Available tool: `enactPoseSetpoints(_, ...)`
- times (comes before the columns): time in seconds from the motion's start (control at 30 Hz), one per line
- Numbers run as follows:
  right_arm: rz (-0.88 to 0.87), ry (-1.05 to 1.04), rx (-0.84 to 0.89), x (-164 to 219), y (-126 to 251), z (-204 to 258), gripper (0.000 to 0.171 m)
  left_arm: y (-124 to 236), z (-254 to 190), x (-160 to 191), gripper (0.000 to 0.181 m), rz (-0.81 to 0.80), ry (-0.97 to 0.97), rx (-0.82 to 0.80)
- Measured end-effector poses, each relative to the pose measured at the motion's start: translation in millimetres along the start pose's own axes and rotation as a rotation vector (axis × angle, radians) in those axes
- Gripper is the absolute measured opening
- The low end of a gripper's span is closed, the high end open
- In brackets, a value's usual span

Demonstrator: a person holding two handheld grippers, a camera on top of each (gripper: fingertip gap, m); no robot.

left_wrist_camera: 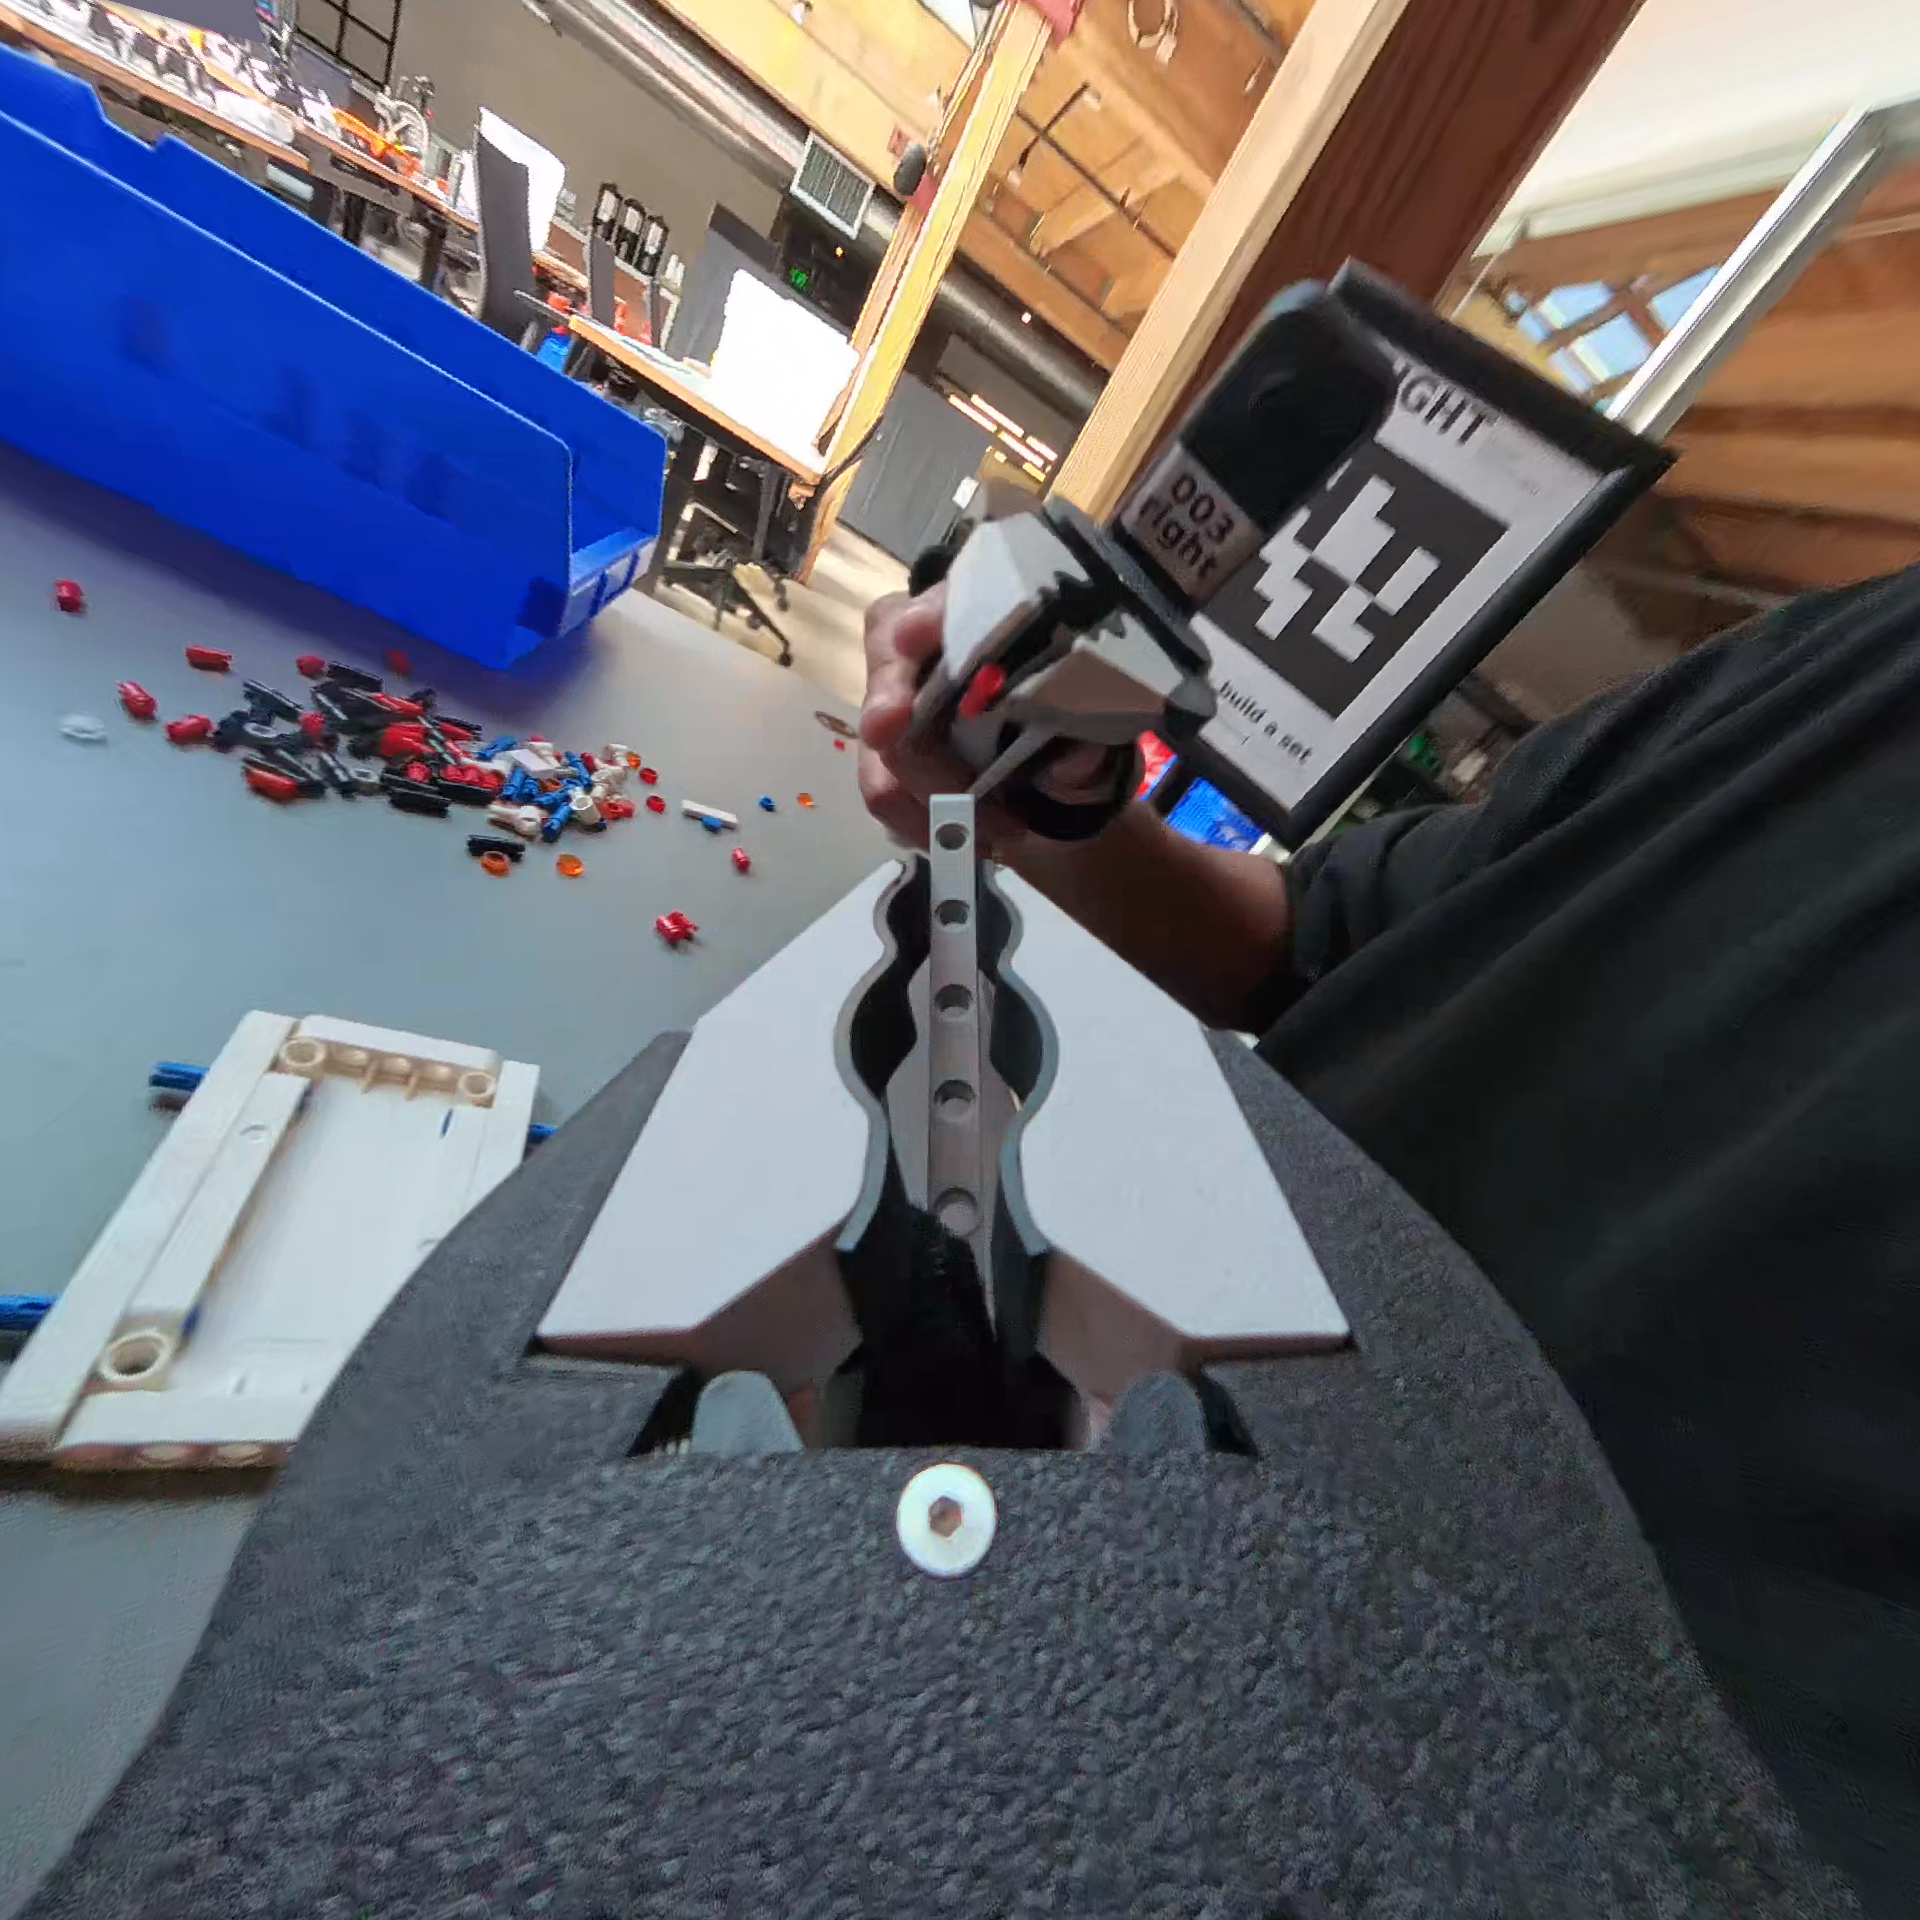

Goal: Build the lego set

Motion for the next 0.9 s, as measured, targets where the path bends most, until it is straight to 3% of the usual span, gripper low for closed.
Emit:
enactPoseSetpoints(0.1, -0.262, -0.017, 0.083, -12.0, 1.6, 15.7, 0.003, 2.3, 3.3, -0.7, 0.005, -0.057, 0.119, 0.074)
enactPoseSetpoints(0.3, -0.244, 0.197, 0.199, 3.3, -11.1, 34.9, 0.003, -1.0, -0.2, 2.6, 0.005, -0.07, 0.221, 0.159)
enactPoseSetpoints(0.57, -0.172, 0.376, 0.195, 7.6, -12.1, 36.1, 0.002, -1.5, -0.5, 4.5, 0.005, -0.041, 0.243, 0.2)
enactPoseSetpoints(0.9, -0.224, 0.458, 0.162, 10.4, -13.4, 36.9, 0.003, -1.7, 0.4, 5.5, 0.005, -0.025, 0.347, 0.292)
Point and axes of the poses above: each gripper's, where its closed fingertips meet, y back along the fingers, x out of its underside, z = x × y across the jaws, the point moved 7 cm from there along y, back along the fingers, and after that the axes turned 7 degrees about -y, right-handed, at the moved point
